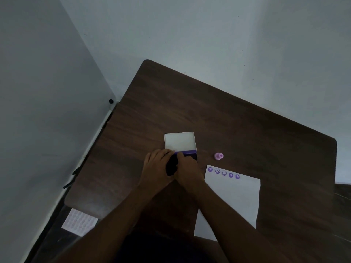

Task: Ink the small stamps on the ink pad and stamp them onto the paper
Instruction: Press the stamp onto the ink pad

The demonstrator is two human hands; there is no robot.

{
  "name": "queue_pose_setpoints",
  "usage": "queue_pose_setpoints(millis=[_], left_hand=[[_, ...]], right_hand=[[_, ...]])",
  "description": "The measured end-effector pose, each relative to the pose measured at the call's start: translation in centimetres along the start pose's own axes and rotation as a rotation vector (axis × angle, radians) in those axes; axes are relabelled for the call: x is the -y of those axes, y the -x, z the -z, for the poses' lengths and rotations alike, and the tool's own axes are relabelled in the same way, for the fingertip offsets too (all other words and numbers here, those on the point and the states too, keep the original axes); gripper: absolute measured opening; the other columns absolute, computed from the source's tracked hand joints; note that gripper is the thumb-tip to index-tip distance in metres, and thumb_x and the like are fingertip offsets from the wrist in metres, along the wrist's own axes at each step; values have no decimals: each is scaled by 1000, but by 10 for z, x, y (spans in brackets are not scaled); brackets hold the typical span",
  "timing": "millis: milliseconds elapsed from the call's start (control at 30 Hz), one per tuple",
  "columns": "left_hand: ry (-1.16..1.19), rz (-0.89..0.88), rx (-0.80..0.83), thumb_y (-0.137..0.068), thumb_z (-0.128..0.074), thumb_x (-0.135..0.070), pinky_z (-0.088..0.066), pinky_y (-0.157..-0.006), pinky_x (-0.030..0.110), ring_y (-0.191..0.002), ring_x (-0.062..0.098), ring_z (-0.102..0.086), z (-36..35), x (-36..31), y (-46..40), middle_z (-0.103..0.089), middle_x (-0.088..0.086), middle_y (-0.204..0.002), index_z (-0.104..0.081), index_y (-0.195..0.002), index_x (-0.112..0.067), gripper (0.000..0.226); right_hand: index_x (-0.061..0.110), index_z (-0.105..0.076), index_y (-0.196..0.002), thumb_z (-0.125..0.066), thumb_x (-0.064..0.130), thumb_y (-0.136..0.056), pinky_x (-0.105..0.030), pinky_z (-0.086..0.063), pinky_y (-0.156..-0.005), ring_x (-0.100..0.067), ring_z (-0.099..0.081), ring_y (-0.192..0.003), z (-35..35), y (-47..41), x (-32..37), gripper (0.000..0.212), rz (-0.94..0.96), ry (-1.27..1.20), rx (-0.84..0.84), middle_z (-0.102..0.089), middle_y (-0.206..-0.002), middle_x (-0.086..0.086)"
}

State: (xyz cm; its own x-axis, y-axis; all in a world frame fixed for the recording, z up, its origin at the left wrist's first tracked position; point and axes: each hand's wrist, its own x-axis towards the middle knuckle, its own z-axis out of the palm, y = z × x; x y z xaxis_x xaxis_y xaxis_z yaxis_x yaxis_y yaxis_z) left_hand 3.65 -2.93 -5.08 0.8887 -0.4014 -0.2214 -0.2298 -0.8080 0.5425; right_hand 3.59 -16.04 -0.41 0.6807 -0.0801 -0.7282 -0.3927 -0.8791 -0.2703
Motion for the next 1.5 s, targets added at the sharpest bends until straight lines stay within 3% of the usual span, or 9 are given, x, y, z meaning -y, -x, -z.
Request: queue_pose_setpoints(millis=[167,467,600,733,833,933,1067,1367,1500], left_hand=[[21,60,92,-72,-75,-44,-17,-112,38,-134,26,-37,-2,1,-1,-43,8,-145,-43,-139,-17,78],[32,47,49,-70,-75,-47,-18,-112,39,-132,24,-40,3,-3,1,-46,6,-142,-46,-136,-20,77],[32,54,99,-78,-70,-45,-11,-115,33,-137,19,-30,12,-8,1,-37,2,-149,-39,-141,-21,74],[-17,121,259,-90,-59,-37,-2,-113,26,-143,16,-17,18,-16,-5,-20,2,-157,-23,-148,-17,71],[-2,89,137,-87,-64,-38,-5,-113,27,-140,15,-23,19,-15,-4,-29,1,-153,-30,-146,-20,71],[11,93,213,-86,-64,-43,-3,-114,28,-142,15,-20,21,-14,-1,-25,0,-155,-28,-147,-21,74],[8,77,164,-81,-65,-50,-6,-117,31,-141,15,-22,21,-15,0,-29,-2,-153,-31,-145,-23,78],[-27,57,210,-85,-61,-50,-6,-117,32,-143,13,-18,28,-17,2,-23,-3,-155,-26,-147,-22,77],[1,39,166,-86,-62,-44,-2,-113,26,-142,15,-21,26,-16,3,-27,-2,-154,-29,-146,-21,72]], right_hand=[[10,-38,-133,-59,21,-89,-42,-42,-99,-32,-51,-119,-1,1,2,51,-5,-19,-37,-51,-133,-16],[10,-34,-137,-63,23,-86,-44,-40,-103,-32,-49,-121,-4,2,0,60,-28,-35,-45,-49,-136,-16],[10,-33,-138,-63,23,-86,-43,-40,-102,-32,-49,-121,-3,2,-1,61,-31,-26,-44,-49,-136,-16],[10,-31,-139,-63,23,-87,-43,-38,-104,-32,-47,-123,-1,1,-2,63,-48,-32,-27,-46,-138,-16],[10,-29,-141,-64,24,-86,-44,-37,-104,-33,-46,-124,-2,0,-1,66,-63,-33,-17,-45,-139,-17],[10,-30,-140,-64,24,-86,-44,-37,-104,-33,-47,-124,-4,-1,-1,65,-69,-36,-17,-45,-139,-17],[8,-27,-142,-61,23,-88,-42,-39,-102,-33,-49,-121,-6,-1,-3,65,-44,-20,-63,-48,-136,-19],[8,-29,-142,-61,24,-88,-43,-36,-105,-34,-46,-124,-12,-3,-3,64,-92,-50,-58,-46,-139,-18],[9,-29,-141,-62,25,-88,-44,-34,-106,-34,-45,-126,-13,-5,-1,65,-139,-73,-33,-44,-140,-18]])
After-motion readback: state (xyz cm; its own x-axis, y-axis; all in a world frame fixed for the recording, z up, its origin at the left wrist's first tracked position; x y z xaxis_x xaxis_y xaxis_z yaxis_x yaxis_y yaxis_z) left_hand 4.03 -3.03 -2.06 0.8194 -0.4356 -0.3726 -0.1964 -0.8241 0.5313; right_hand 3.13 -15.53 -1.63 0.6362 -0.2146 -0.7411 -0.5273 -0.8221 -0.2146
